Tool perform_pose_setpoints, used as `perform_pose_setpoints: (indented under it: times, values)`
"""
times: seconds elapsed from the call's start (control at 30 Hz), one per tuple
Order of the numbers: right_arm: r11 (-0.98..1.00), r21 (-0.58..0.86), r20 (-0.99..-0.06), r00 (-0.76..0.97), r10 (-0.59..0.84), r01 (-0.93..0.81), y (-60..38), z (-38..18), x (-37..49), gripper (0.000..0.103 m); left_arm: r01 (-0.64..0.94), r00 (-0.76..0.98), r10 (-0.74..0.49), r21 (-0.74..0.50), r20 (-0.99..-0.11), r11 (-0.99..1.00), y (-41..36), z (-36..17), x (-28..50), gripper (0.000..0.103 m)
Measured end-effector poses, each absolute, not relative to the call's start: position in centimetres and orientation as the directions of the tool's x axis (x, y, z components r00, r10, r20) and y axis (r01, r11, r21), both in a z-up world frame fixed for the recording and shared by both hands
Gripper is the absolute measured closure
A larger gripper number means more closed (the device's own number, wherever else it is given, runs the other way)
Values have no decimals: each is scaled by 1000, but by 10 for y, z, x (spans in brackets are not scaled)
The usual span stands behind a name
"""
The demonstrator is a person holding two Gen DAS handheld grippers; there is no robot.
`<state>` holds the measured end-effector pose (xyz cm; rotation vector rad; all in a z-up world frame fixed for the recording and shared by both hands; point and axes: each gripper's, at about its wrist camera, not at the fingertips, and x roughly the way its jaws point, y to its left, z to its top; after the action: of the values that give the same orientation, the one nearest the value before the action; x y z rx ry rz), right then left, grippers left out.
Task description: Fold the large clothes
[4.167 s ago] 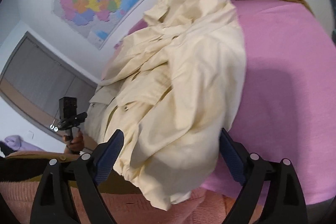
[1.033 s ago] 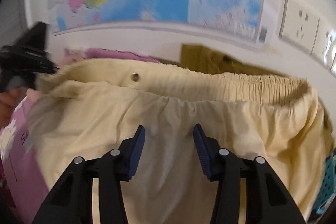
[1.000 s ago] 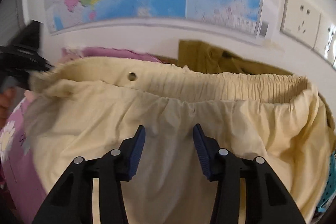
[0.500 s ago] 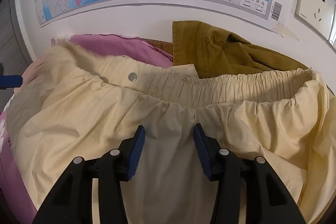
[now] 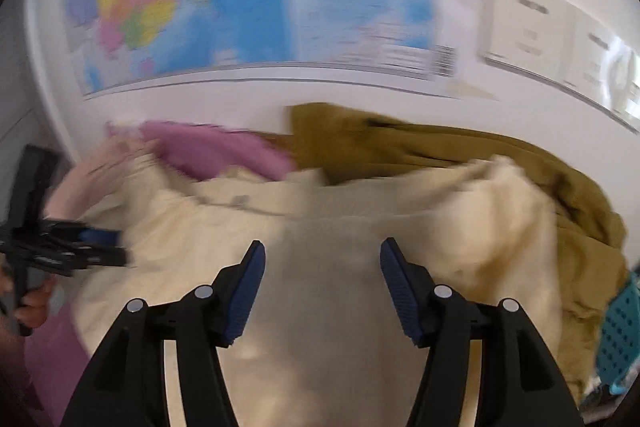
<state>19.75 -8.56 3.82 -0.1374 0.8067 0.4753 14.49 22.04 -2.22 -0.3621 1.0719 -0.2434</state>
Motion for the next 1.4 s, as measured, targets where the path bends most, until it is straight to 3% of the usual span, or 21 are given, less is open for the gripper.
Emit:
perform_pose_setpoints:
  times: [0.03, 0.1, 0.23, 0.33, 0.4, 0.47, 0.6, 0.9, 1.13, 1.2, 1.23, 1.27, 1.3, 1.33, 1.4]
  values:
    - [892, 114, -725, 577, 376, -438, -99, 32, 208, 54, 21, 459, -371, -408, -807, 913, 222, -23, 146, 28]
    - [896, 231, -740, 529, 415, -381, -121, 10, 229, 73, 26, 456, -380, -414, -805, 910, 223, -27, 149, 26]
    - [875, 293, -717, 517, 468, -385, -135, -11, 233, 73, 42, 464, -369, -397, -805, 917, 216, -31, 148, 26]
    - [872, 322, -720, 502, 479, -369, -135, 2, 225, 67, 45, 507, -339, -368, -793, 929, 219, -17, 133, 28]
    - [852, 361, -674, 525, 520, -380, -147, 22, 207, 56, 69, 573, -339, -368, -746, 927, 228, 2, 111, 28]
    - [843, 379, -642, 548, 536, -381, -165, 36, 184, 38, 62, 634, -328, -377, -700, 924, 246, 18, 82, 19]
    - [814, 445, -582, 571, 579, -372, -215, 48, 125, 27, -9, 666, -301, -411, -682, 912, 285, 22, 35, 18]
    - [762, 635, -629, 486, 606, -129, -278, -41, 59, 26, -109, 602, -392, -558, -696, 823, 311, -39, 0, 15]
    - [764, 622, -615, 497, 613, -172, -243, -57, 80, 22, -33, 592, -458, -588, -663, 808, 273, -50, 29, 13]
    - [767, 619, -625, 487, 610, -167, -237, -64, 87, 41, -36, 601, -424, -553, -678, 832, 264, -48, 33, 20]
    - [764, 623, -621, 486, 615, -169, -237, -65, 89, 47, -32, 603, -416, -542, -681, 840, 261, -45, 33, 39]
    - [747, 641, -605, 482, 634, -177, -238, -64, 90, 67, -25, 602, -424, -547, -677, 837, 260, -42, 32, 59]
    - [722, 665, -579, 480, 659, -190, -240, -60, 89, 80, -24, 602, -440, -566, -666, 824, 262, -38, 30, 65]
    - [716, 668, -569, 482, 666, -200, -241, -55, 88, 83, -19, 609, -449, -577, -655, 816, 264, -32, 25, 74]
    - [713, 655, -547, 496, 675, -249, -240, -35, 81, 89, -2, 628, -456, -587, -630, 809, 265, -17, 16, 81]
